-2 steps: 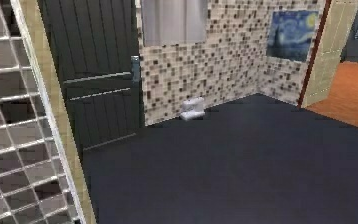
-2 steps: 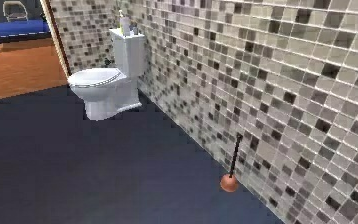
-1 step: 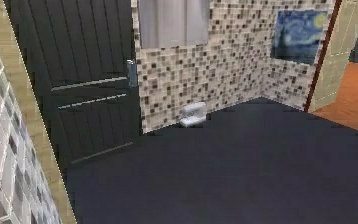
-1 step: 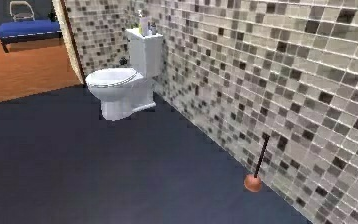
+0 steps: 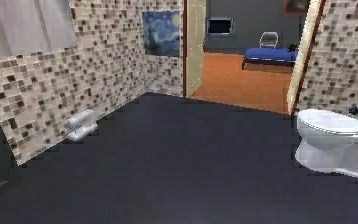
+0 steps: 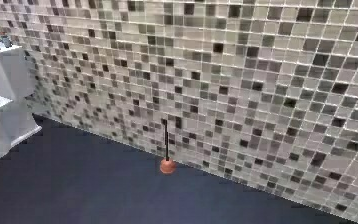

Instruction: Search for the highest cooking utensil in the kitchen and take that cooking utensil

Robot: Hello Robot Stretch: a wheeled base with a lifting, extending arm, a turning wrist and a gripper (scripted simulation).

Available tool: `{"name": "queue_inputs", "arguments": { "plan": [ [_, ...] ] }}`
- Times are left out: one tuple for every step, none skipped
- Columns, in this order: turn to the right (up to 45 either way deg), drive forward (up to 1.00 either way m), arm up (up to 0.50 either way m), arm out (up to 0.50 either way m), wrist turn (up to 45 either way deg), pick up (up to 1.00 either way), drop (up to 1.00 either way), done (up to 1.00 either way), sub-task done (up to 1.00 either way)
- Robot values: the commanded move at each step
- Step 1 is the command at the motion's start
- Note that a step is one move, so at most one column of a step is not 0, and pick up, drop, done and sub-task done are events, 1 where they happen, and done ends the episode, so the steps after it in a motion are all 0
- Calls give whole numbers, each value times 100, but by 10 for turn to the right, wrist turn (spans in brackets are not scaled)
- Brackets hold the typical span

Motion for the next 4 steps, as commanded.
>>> {"name": "queue_inputs", "arguments": {
  "plan": [
    [0, 45, 0, 0, 0, 0, 0, 0, 0],
    [-450, 0, 0, 0, 0, 0, 0, 0, 0],
    [-120, 0, 0, 0, 0, 0, 0, 0, 0],
    [0, 100, 0, 0, 0, 0, 0, 0, 0]
  ]
}}
